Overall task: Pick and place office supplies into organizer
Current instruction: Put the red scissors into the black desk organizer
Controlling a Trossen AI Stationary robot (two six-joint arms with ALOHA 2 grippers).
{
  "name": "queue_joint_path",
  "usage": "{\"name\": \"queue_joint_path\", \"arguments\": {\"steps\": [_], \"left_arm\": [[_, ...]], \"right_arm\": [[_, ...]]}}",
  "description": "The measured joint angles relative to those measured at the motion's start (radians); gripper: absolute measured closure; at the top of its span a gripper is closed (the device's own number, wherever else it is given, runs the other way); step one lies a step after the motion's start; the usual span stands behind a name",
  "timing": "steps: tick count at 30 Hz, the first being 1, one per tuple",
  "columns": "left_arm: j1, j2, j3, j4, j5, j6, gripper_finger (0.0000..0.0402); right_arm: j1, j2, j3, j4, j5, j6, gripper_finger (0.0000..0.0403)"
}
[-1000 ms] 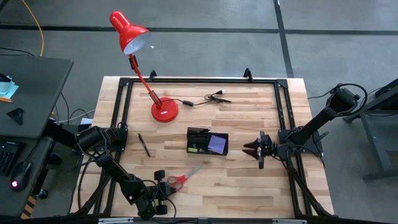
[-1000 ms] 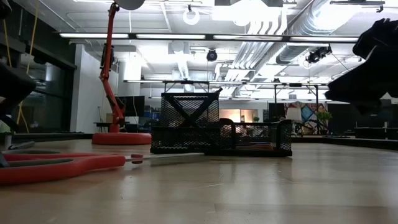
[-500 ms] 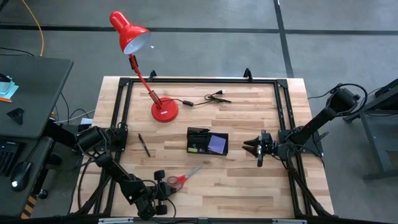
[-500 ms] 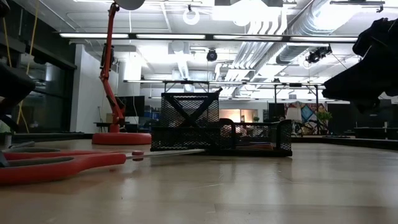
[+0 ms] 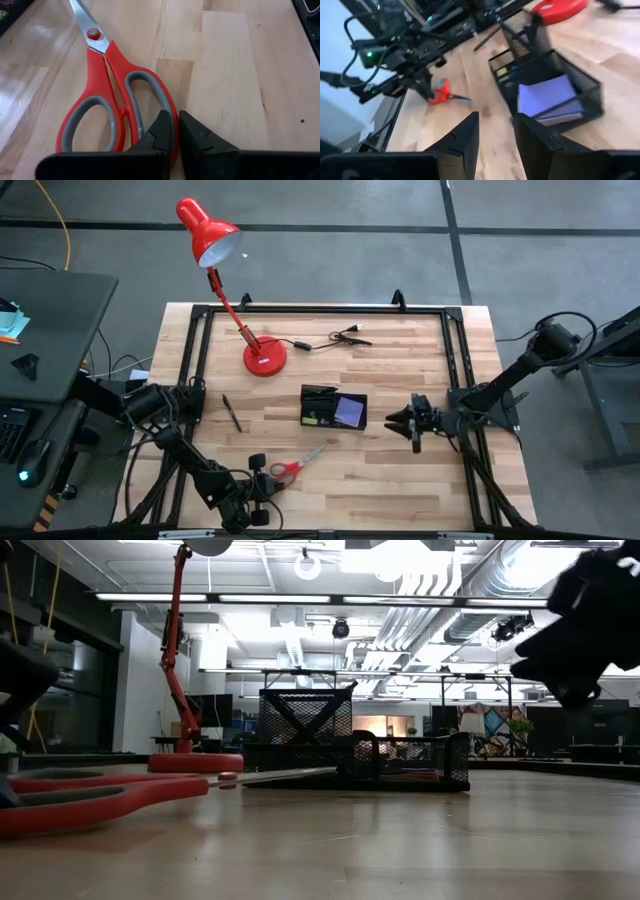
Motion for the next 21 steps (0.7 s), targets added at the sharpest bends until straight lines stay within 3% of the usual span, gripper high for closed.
{"name": "queue_joint_path", "arguments": {"steps": [11,15,21], "left_arm": [[0.000,0.001,0.000,0.028,-0.033,0.072,0.0400],[0.000,0.001,0.000,0.043,-0.041,0.085,0.0400],[0.000,0.001,0.000,0.050,-0.041,0.113,0.0398]], "right_arm": [[-0.200,0.014,0.337,-0.556,-0.381,-0.002,0.0288],[-0.272,0.063,0.459,-0.654,-0.549,-0.034,0.0288],[-0.372,0.217,0.573,-0.694,-0.716,-0.080,0.0288]]}}
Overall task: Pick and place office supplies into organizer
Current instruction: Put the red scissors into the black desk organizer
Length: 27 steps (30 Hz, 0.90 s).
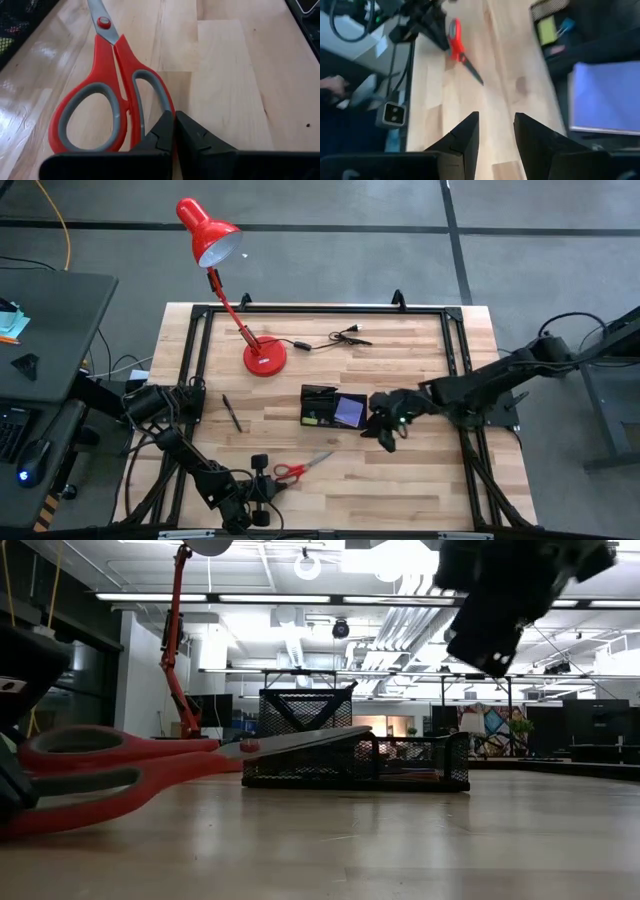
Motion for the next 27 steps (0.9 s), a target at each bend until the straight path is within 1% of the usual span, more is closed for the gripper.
{"name": "queue_joint_path", "arguments": {"steps": [3,8,11,17,20,23,27], "left_arm": [[0.000,0.000,0.000,0.001,0.000,0.015,0.0399],[0.000,0.001,0.000,0.003,-0.005,0.025,0.0400],[0.000,0.000,0.000,0.003,-0.005,0.027,0.0400],[0.000,0.000,0.000,0.005,-0.007,0.044,0.0401],[0.000,0.000,0.001,0.005,-0.006,0.055,0.0401],[0.000,0.000,0.001,0.006,-0.003,0.073,0.0401],[0.000,0.000,0.001,0.007,0.000,0.083,0.0401]], "right_arm": [[-0.036,0.094,0.058,-0.001,-0.104,-0.007,0.0288],[-0.068,0.251,0.191,-0.009,-0.217,-0.060,0.0287],[-0.076,0.339,0.286,-0.038,-0.279,-0.092,0.0274],[-0.076,0.499,0.494,-0.233,-0.329,-0.197,0.0222],[-0.077,0.562,0.580,-0.286,-0.339,-0.262,0.0203],[-0.077,0.608,0.643,-0.292,-0.347,-0.296,0.0198],[-0.080,0.633,0.700,-0.295,-0.381,-0.336,0.0202]]}}
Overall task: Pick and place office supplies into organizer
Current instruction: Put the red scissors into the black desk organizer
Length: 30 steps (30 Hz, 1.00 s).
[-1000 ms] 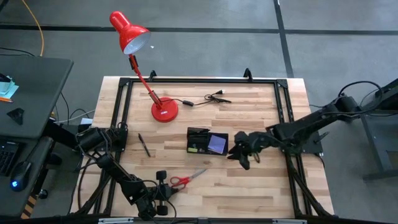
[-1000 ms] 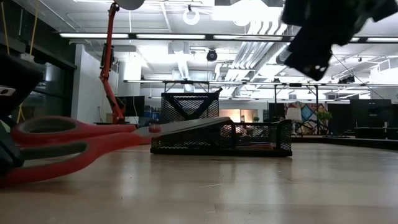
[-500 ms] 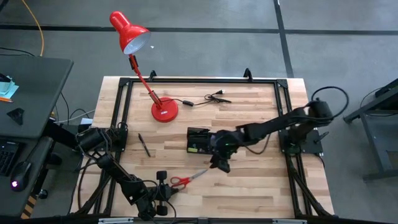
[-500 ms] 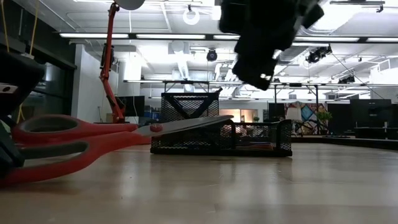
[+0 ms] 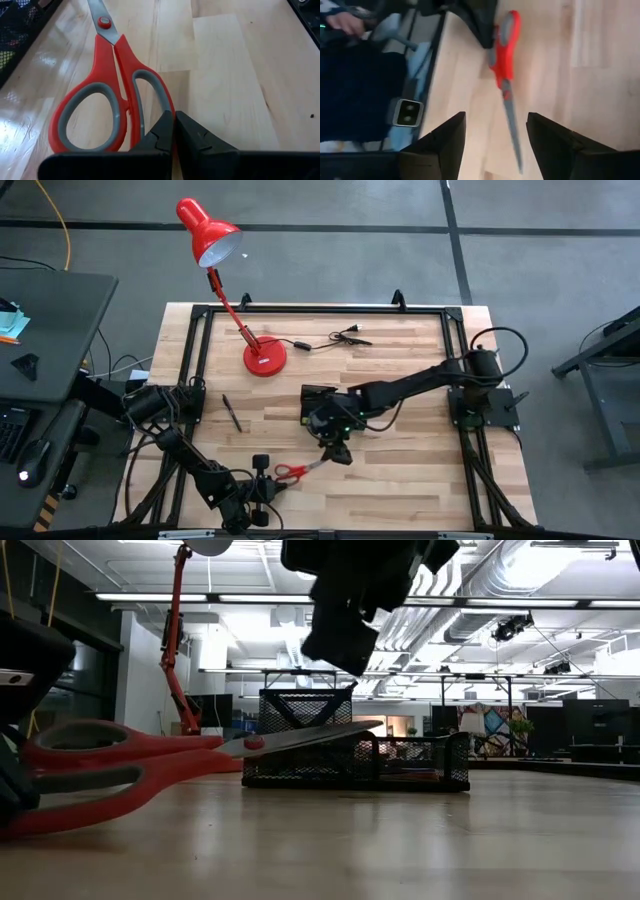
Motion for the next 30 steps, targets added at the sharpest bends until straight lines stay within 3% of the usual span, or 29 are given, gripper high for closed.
{"name": "queue_joint_path", "arguments": {"steps": [6,30], "left_arm": [[0.000,0.000,0.000,0.000,0.001,0.021,0.0401],[0.001,-0.001,0.000,0.012,-0.011,0.070,0.0401]], "right_arm": [[-0.025,0.003,-0.002,-0.002,-0.079,0.026,0.0211],[0.019,0.103,-0.026,0.099,-0.132,0.075,0.0219]]}}
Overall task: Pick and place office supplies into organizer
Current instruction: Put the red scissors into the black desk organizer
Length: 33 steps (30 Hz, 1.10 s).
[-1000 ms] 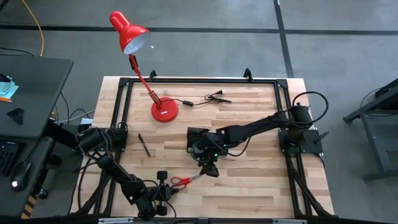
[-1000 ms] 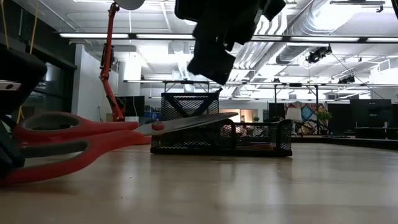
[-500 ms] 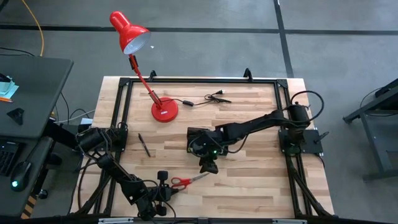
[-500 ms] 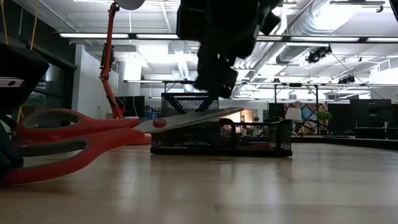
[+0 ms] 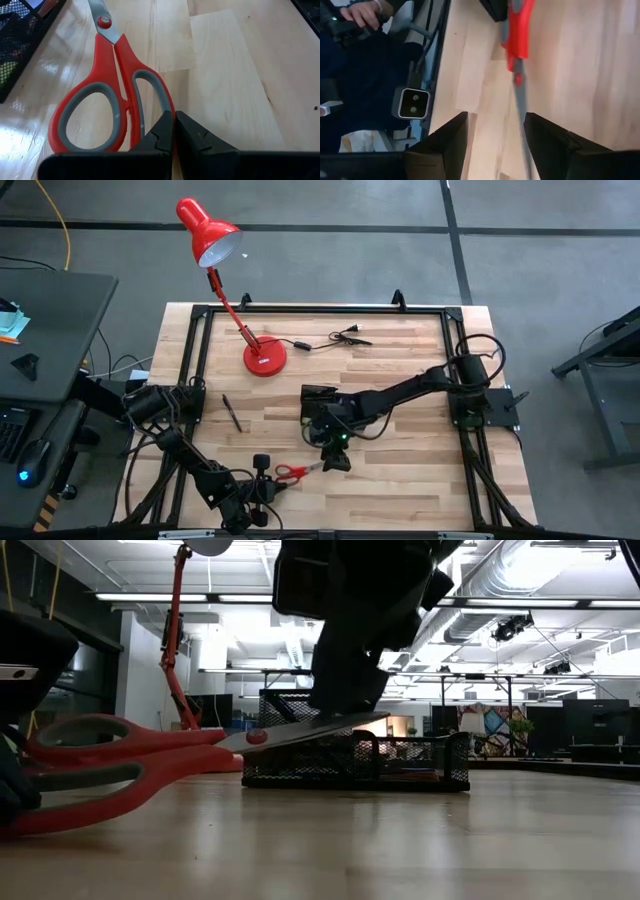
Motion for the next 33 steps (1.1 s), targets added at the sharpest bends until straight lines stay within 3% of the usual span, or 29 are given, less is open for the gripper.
{"name": "queue_joint_path", "arguments": {"steps": [11,15,23,33], "left_arm": [[0.000,0.000,0.000,0.007,-0.004,0.000,0.0401],[-0.001,0.000,0.000,0.007,-0.004,0.000,0.0401],[-0.001,0.000,0.000,0.007,-0.004,0.003,0.0401],[-0.001,0.000,0.000,0.007,-0.011,0.003,0.0402]], "right_arm": [[0.030,0.035,-0.002,0.097,0.088,-0.048,0.0217],[0.020,0.037,0.018,0.134,0.029,-0.053,0.0219],[0.002,0.039,0.045,-0.018,0.231,-0.098,0.0219],[-0.002,0.103,0.047,0.024,0.127,-0.060,0.0220]]}}
